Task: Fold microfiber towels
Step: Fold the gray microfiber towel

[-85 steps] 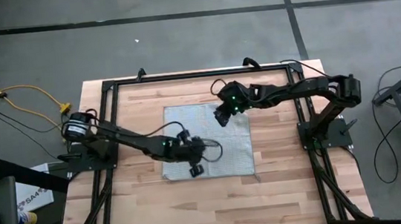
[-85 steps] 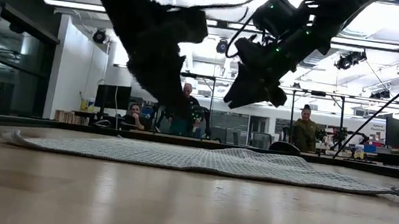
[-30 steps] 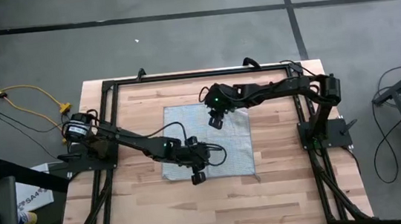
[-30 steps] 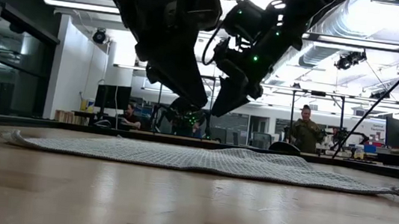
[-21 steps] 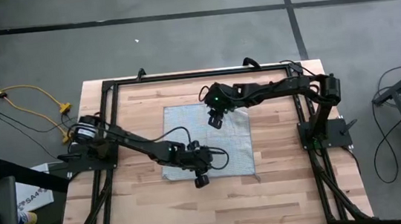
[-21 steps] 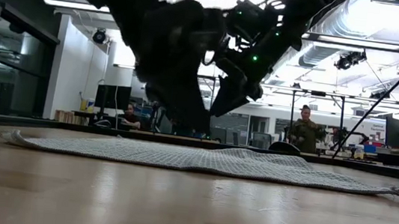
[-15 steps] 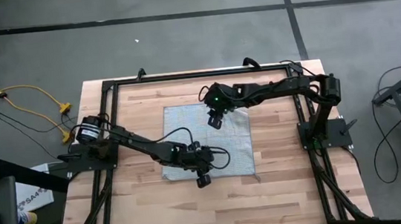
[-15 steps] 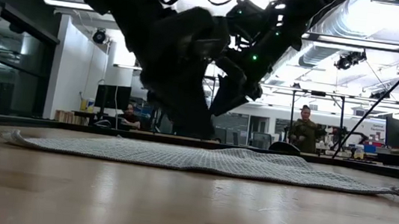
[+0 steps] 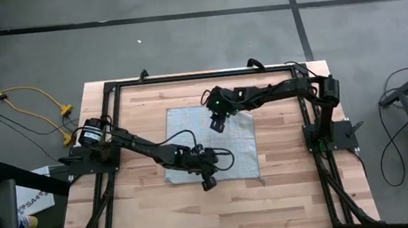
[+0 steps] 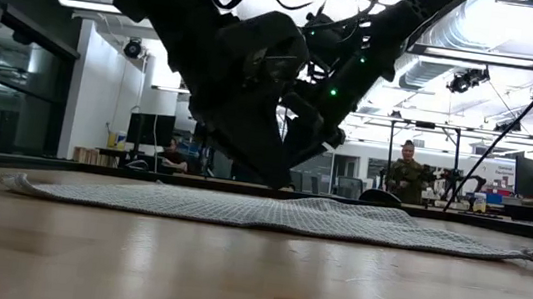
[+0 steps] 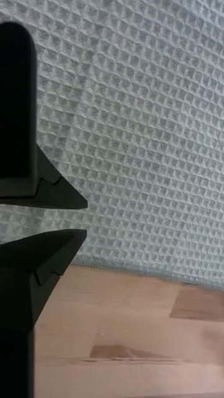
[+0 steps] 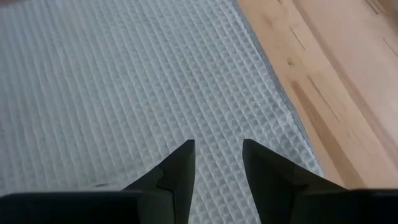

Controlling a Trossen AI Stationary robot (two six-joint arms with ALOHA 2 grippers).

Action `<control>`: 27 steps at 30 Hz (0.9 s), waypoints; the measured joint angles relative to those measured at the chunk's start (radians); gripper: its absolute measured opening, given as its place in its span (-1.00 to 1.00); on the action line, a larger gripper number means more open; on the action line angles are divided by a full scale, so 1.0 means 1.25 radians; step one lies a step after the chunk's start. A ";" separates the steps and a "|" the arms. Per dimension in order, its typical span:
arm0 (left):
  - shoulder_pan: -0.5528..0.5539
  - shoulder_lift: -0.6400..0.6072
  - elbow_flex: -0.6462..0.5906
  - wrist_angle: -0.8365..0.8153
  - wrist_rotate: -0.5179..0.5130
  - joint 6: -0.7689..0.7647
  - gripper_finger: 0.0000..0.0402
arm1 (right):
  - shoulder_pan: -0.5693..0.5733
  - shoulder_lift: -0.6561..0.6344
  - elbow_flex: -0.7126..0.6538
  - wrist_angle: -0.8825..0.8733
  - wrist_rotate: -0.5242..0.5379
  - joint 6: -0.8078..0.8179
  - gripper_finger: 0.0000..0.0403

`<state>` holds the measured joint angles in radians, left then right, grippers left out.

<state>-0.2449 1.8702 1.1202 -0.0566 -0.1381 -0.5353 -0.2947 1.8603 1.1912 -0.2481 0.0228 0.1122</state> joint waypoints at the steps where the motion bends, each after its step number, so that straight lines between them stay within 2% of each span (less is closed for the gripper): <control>1: -0.001 0.000 0.000 0.000 0.002 0.002 -0.68 | -0.001 0.000 0.000 0.002 0.002 0.003 -0.36; 15: -0.032 0.000 0.000 0.003 -0.016 -0.015 -0.68 | -0.016 0.029 -0.002 -0.006 -0.062 0.041 -0.36; 20: -0.029 -0.013 0.000 -0.086 -0.020 0.069 -0.68 | 0.008 0.015 0.000 -0.051 -0.019 -0.016 -0.36; 22: -0.024 -0.036 0.000 -0.160 -0.054 0.103 -0.68 | 0.020 0.002 -0.001 -0.095 0.013 -0.041 -0.36; 25: -0.024 -0.066 -0.001 -0.299 -0.149 0.145 -0.68 | 0.023 -0.012 0.000 -0.175 0.028 -0.057 -0.36; 27: -0.024 -0.078 -0.003 -0.330 -0.198 0.180 -0.68 | 0.027 -0.013 0.000 -0.201 0.025 -0.057 -0.36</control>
<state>-0.2750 1.7722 1.1169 -0.4688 -0.3861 -0.3098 -0.2611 1.8443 1.1908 -0.4994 0.0543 0.0405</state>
